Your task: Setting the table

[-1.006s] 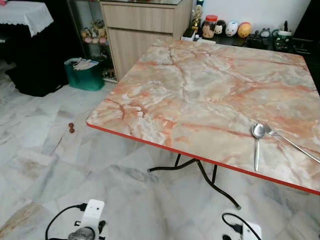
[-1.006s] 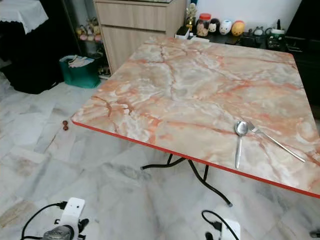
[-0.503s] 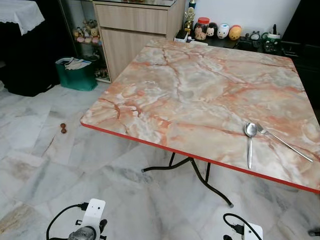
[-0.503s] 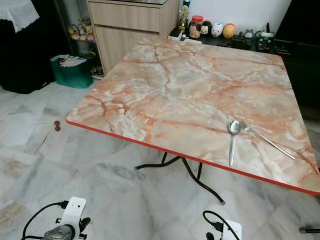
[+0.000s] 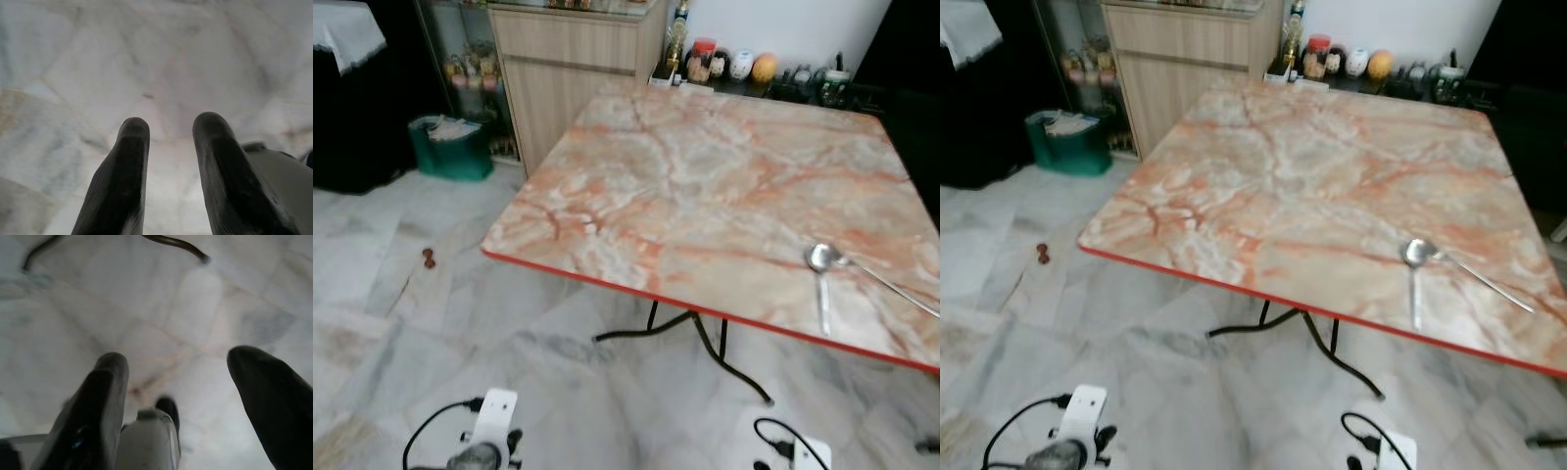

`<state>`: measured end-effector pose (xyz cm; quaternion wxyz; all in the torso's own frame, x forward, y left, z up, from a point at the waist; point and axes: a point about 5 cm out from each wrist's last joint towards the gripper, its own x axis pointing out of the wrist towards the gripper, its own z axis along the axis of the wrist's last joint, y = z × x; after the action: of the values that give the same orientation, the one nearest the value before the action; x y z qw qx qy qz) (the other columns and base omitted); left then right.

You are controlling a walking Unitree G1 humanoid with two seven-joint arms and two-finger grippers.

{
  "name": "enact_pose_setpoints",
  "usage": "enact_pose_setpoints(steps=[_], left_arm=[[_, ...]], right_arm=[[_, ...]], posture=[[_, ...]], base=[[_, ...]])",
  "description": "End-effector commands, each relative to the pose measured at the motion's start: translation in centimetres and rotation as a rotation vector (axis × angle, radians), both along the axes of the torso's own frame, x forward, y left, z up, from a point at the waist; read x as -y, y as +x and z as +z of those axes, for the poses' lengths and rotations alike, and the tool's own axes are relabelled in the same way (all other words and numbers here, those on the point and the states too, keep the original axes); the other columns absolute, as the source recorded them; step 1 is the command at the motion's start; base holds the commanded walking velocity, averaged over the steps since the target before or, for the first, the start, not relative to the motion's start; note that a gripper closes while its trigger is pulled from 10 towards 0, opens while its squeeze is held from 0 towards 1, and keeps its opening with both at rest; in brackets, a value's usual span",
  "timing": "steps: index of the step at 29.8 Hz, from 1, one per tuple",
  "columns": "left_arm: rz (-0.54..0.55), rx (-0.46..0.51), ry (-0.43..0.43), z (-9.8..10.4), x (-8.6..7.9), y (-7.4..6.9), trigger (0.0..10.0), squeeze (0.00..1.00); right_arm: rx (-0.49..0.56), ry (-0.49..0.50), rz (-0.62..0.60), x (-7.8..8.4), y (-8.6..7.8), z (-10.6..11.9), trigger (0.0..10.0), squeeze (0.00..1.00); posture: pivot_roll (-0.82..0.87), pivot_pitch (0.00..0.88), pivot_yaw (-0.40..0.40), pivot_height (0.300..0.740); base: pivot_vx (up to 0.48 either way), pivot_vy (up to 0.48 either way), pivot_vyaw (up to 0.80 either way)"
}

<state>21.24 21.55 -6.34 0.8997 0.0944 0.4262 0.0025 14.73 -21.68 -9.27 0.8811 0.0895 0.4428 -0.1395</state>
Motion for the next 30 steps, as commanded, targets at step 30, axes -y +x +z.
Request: enact_pose_setpoints(steps=[30], left_arm=[[-0.036,0.039,-0.017,0.3,1.0,0.8,10.0,0.0]], right_arm=[[0.013,-0.014,-0.016,0.4,-0.1,0.1,10.0,0.0]], posture=[[0.11,0.0,-0.02,0.74]], base=[[0.0,0.016,0.0]])
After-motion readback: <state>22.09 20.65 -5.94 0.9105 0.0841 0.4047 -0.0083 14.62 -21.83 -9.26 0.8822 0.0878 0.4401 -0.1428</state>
